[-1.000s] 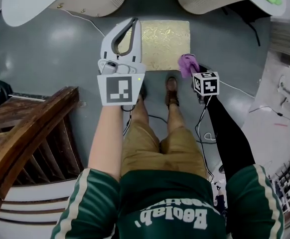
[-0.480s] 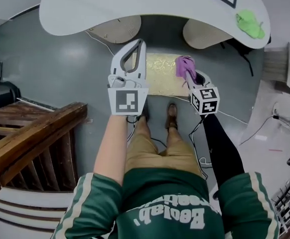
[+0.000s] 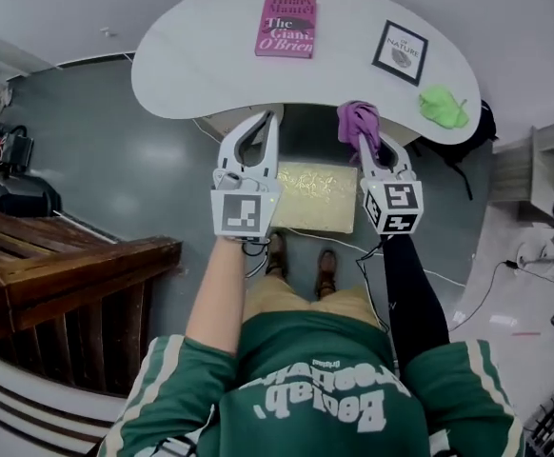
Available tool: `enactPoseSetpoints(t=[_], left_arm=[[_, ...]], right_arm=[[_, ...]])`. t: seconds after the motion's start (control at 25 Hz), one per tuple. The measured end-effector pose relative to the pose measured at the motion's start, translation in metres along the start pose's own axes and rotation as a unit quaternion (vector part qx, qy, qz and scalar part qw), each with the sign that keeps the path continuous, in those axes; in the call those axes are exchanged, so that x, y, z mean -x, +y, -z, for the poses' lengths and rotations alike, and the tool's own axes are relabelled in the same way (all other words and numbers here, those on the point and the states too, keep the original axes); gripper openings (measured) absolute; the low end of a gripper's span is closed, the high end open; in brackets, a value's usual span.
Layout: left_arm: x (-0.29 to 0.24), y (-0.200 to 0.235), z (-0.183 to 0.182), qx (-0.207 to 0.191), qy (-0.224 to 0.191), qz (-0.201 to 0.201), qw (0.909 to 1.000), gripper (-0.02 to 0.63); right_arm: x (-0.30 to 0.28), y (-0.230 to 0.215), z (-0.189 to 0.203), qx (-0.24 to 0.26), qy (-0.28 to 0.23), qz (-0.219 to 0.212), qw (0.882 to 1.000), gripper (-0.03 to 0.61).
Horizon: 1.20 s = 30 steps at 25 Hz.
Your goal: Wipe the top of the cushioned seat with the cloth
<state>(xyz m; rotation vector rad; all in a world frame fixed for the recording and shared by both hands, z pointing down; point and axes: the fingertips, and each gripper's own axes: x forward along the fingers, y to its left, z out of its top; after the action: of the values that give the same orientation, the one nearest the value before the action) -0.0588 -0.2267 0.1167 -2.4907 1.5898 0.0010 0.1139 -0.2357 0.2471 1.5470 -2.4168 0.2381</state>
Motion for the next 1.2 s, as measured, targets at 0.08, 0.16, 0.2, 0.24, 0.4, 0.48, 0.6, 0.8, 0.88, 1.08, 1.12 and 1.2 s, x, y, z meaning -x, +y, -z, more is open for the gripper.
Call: enactPoseSetpoints(t=[0.08, 0.16, 0.2, 0.24, 0.4, 0.48, 0.6, 0.8, 0.88, 1.08, 1.12, 1.2], left_arm=[[-0.002, -0.001, -0.016, -0.013, 0.007, 0.001, 0.9999, 0.015], [-0.007, -0.001, -0.033, -0.024, 0.0, -0.001, 0.9997, 0.015], [-0.008, 0.0, -0.042, -0.027, -0.007, -0.003, 0.9996, 0.015], [-0.008, 0.0, -0.05, -0.029, -0.014, -0.006, 0.9994, 0.015], [-0.003, -0.003, -0.077, -0.034, -0.027, -0.018, 0.9989, 0.015], [-0.001, -0.005, -0.087, -0.034, -0.026, -0.022, 0.9988, 0.015], [0.003, -0.014, -0.099, -0.042, -0.025, -0.024, 0.9985, 0.015], [0.006, -0.028, -0.121, -0.048, -0.044, -0.026, 0.9975, 0.015], [0.009, -0.034, -0.127, -0.047, -0.05, -0.027, 0.9973, 0.015], [0.013, -0.049, -0.136, -0.049, -0.06, -0.028, 0.9966, 0.015], [0.013, -0.051, -0.138, -0.05, -0.062, -0.027, 0.9965, 0.015], [0.015, -0.053, -0.139, -0.054, -0.062, -0.03, 0.9962, 0.015]], right_arm=[[0.007, -0.002, -0.034, 0.0, -0.027, 0.002, 1.0, 0.06], [0.013, -0.003, -0.062, 0.004, -0.05, 0.001, 0.999, 0.06], [0.016, -0.002, -0.073, 0.008, -0.059, -0.001, 0.998, 0.06], [0.02, -0.001, -0.083, 0.013, -0.067, -0.002, 0.998, 0.06], [0.036, 0.002, -0.116, 0.017, -0.095, 0.0, 0.995, 0.06], [0.043, 0.002, -0.128, 0.02, -0.106, -0.003, 0.994, 0.06], [0.056, -0.001, -0.141, 0.027, -0.12, -0.009, 0.992, 0.06], [0.077, -0.008, -0.159, 0.031, -0.147, -0.014, 0.989, 0.06], [0.085, -0.01, -0.162, 0.037, -0.155, -0.015, 0.987, 0.06], [0.101, -0.013, -0.172, 0.061, -0.18, -0.012, 0.982, 0.058], [0.102, -0.014, -0.174, 0.059, -0.181, -0.012, 0.982, 0.058], [0.103, -0.013, -0.174, 0.057, -0.182, -0.015, 0.981, 0.058]])
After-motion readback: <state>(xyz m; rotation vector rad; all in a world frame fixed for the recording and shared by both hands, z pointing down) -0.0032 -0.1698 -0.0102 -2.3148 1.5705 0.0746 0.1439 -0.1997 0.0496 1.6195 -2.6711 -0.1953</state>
